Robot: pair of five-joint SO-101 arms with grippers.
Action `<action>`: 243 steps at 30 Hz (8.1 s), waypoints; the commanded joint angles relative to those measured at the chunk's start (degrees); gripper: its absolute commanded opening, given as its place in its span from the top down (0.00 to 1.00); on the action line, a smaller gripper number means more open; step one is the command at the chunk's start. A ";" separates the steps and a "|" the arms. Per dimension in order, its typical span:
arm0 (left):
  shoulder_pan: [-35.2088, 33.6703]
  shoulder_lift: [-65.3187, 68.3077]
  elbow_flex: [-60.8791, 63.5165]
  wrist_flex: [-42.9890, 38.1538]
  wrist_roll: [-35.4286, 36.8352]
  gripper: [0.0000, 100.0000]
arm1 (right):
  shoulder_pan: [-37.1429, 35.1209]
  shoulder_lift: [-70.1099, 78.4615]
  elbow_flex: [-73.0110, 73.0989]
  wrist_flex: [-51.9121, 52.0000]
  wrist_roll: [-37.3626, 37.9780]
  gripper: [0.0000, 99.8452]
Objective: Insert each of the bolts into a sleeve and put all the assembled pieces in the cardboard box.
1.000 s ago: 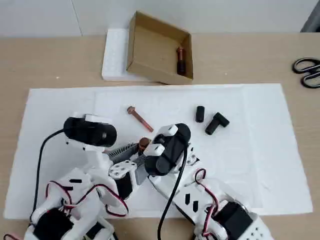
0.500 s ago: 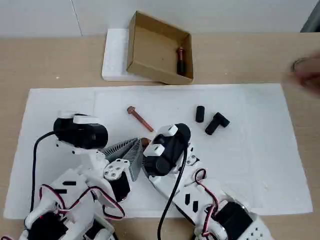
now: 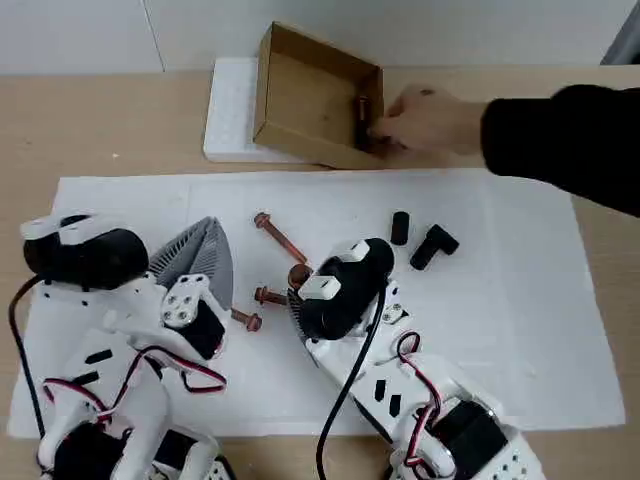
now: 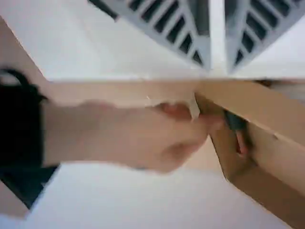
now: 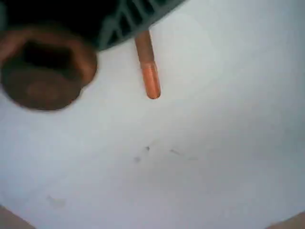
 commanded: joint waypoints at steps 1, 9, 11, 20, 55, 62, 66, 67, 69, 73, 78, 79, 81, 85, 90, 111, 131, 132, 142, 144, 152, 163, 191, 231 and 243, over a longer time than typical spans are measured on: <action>-2.37 0.26 -3.47 -1.58 -0.35 0.99 | 0.48 -0.40 -0.88 -2.07 0.09 1.00; -10.90 0.35 -5.58 -1.67 -0.44 0.99 | 3.74 -0.40 -0.97 -2.07 0.09 1.00; -13.36 0.35 -5.23 -1.67 -0.44 0.99 | 3.91 -0.40 -0.97 -2.07 0.09 1.00; -22.07 0.26 0.22 -1.67 -0.44 0.99 | 3.82 -0.31 -0.97 -2.07 0.00 1.00; -18.46 0.18 23.87 5.27 -0.44 0.99 | 7.87 13.85 -6.95 -12.70 -1.49 1.00; -17.67 0.00 24.22 6.15 -0.44 0.99 | 14.55 32.40 -22.77 -13.32 -1.67 1.00; -17.67 0.00 24.22 6.15 -0.44 0.99 | 16.40 44.00 -32.97 -13.32 -1.76 1.00; -17.67 0.00 24.22 6.15 -0.44 0.99 | 16.84 46.99 -35.52 -13.32 -1.76 1.00; -17.67 -0.09 24.22 6.15 -0.44 0.99 | 17.80 52.70 -40.79 -13.41 -2.46 1.00; -17.93 -0.09 24.13 6.24 -0.44 0.99 | 20.00 65.01 -52.13 -13.41 -6.86 1.00; -17.93 -0.09 24.13 6.24 -0.44 0.99 | 20.97 80.48 -66.99 -13.32 -7.47 1.00; -17.93 -0.09 24.13 6.15 -0.44 0.99 | 20.97 83.56 -69.98 -13.32 -7.47 1.00; -17.93 -0.09 24.13 6.15 -0.44 0.99 | 20.97 89.10 -75.52 -13.32 -7.47 1.00; -18.02 -0.09 23.96 6.15 -0.44 0.99 | 20.62 98.59 -84.92 -13.32 -7.47 1.00; -18.02 -0.09 23.96 6.15 -0.44 0.99 | 20.88 109.05 -95.03 -13.32 -7.38 1.00; -17.67 -0.09 24.13 6.24 -0.44 0.99 | 22.46 143.78 -134.51 -6.64 -4.92 0.99; -17.67 -0.09 24.13 6.15 -0.44 0.99 | 22.81 144.13 -151.38 16.40 -4.57 0.77; -17.67 -0.09 24.13 6.15 -0.44 0.99 | 22.81 144.13 -153.23 18.95 -4.57 0.77; -18.02 -0.18 21.93 6.15 -0.44 0.99 | 28.00 142.99 -160.35 43.82 -4.84 0.77; -17.85 -0.18 20.62 6.24 -0.44 0.99 | 29.32 140.44 -160.09 48.66 -4.84 0.77; -17.93 -0.18 19.91 6.42 -0.44 0.99 | 30.29 127.52 -147.87 49.71 -4.75 0.77; -18.02 -0.18 19.82 8.35 -0.44 0.99 | 29.67 98.07 -97.41 49.01 -9.85 0.77; -17.93 -0.09 20.09 8.44 -2.90 0.99 | 33.36 108.70 -86.86 37.67 -13.10 0.77; -18.11 0.18 20.26 10.20 -6.68 0.99 | 33.80 122.24 -88.79 28.79 -13.19 0.97; -18.11 -0.09 19.82 10.11 -6.68 0.99 | 33.80 118.90 -96.88 39.96 -13.19 1.00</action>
